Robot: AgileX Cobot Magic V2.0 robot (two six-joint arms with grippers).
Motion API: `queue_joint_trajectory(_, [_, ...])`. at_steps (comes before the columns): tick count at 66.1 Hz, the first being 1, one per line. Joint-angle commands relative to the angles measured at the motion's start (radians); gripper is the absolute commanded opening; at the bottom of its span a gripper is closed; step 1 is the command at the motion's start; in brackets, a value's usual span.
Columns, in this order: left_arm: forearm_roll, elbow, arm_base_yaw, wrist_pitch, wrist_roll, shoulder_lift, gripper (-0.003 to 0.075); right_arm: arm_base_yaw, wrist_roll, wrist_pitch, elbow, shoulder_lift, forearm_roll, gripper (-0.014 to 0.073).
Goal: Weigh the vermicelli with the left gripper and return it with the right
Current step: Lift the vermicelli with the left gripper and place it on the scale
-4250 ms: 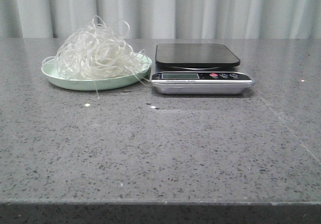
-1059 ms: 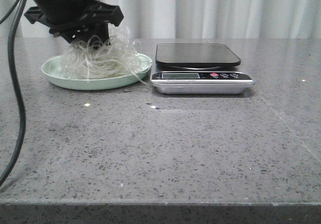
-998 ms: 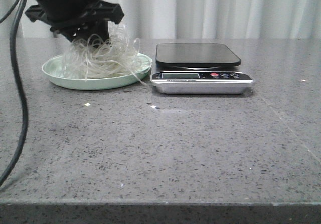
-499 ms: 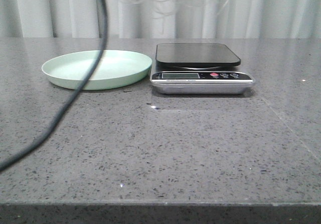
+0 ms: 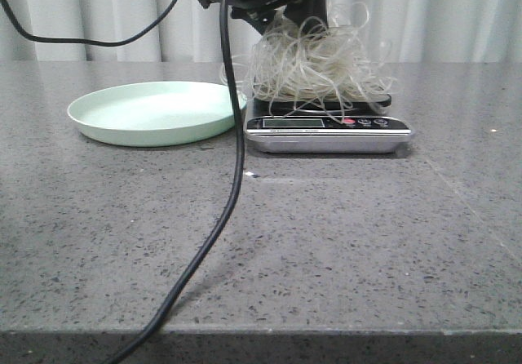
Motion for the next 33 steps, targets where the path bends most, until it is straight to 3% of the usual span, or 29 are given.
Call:
queue_joint_trajectory(1, [-0.018,-0.037,-0.006,-0.039,-0.002,-0.061,0.0516,-0.007,-0.007,-0.077,-0.007,-0.017,0.000,0.0169])
queue_joint_trajectory(23, [-0.006,-0.087,-0.002,0.013,-0.002,-0.184,0.0532,-0.007,-0.007,-0.077,-0.007,-0.017,0.000,0.0169])
queue_joint_trajectory(33, [0.094,-0.078,-0.002,0.059,-0.002,-0.265,0.0531,-0.007,-0.007,-0.077,-0.007,-0.017,0.000,0.0169])
